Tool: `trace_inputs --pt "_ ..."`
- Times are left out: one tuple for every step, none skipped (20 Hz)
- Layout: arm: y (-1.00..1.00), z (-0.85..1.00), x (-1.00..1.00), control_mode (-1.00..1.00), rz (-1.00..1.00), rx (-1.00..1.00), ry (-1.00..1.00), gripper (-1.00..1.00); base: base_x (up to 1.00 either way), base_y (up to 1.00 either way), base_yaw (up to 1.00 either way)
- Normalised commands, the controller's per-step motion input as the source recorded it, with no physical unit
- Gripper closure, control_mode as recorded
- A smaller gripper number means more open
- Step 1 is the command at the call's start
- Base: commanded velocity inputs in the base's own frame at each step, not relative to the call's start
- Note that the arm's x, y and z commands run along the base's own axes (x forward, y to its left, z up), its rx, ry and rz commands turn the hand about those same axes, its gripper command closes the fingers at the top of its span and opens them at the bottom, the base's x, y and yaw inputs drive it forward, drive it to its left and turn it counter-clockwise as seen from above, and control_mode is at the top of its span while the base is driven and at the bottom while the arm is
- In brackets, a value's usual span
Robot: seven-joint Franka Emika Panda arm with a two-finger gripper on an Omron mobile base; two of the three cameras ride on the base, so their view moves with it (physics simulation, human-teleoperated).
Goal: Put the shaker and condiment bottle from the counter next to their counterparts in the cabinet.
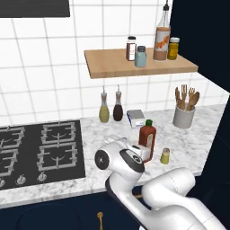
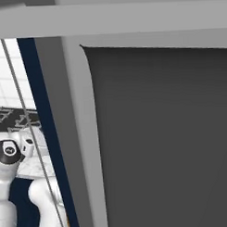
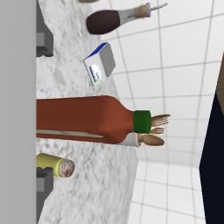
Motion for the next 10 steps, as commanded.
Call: trace_inputs --pt "-0.08 -0.07 0.36 -1.00 -0.03 0.00 0.00 -1.00 0.00 0.00 0.00" --pt "-0.17 -0.02 0.31 -1.00 -0.03 0.00 0.00 -1.00 0.00 0.00 0.00" --pt "-0.16 0.00 0.34 -1.00 -0.04 0.00 0.00 -1.00 0.00 0.00 0.00" --pt "-0.21 0.00 0.37 -1.00 -0.05 0.00 0.00 -1.00 0.00 0.00 0.00" --pt "-0.29 -0.01 0.39 -1.00 -0.05 0.01 0.00 -1.00 0.00 0.00 0.00" --pt "-0.37 -0.01 0.38 -1.00 -0.04 0.02 0.00 -1.00 0.00 0.00 0.00" --pt "-0.39 0.00 0.34 -1.00 -0.05 0.03 0.00 -1.00 0.00 0.00 0.00" --pt "-0.34 -0.03 0.28 -1.00 -0.06 0.02 0.00 -1.00 0.00 0.00 0.00" --pt "-0.26 -0.03 0.11 -1.00 -0.07 0.00 0.00 -1.00 0.00 0.00 0.00" --pt "-0.24 -0.04 0.05 -1.00 -0.05 0.00 0.00 -1.00 0.00 0.00 0.00"
